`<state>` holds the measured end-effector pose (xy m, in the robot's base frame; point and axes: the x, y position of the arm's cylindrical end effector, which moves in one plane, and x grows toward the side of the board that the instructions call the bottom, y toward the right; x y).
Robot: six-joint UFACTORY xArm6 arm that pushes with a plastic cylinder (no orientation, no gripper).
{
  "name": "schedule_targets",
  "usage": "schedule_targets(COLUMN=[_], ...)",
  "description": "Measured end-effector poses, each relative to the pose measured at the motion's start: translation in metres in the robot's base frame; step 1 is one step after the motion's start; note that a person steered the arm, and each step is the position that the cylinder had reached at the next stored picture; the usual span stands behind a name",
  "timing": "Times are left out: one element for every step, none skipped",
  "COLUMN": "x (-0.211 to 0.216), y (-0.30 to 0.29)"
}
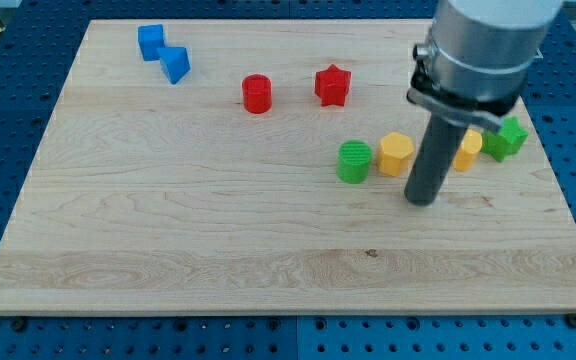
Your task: Point your arm at the bottom left side of the yellow heart
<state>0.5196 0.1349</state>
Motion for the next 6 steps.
schedule_targets(x=[0.005,-0.003,-0.003,-0.004,-0.003,-0.018], y=[-0.043,-0.063,-0.051,-0.035,-0.002,0.026])
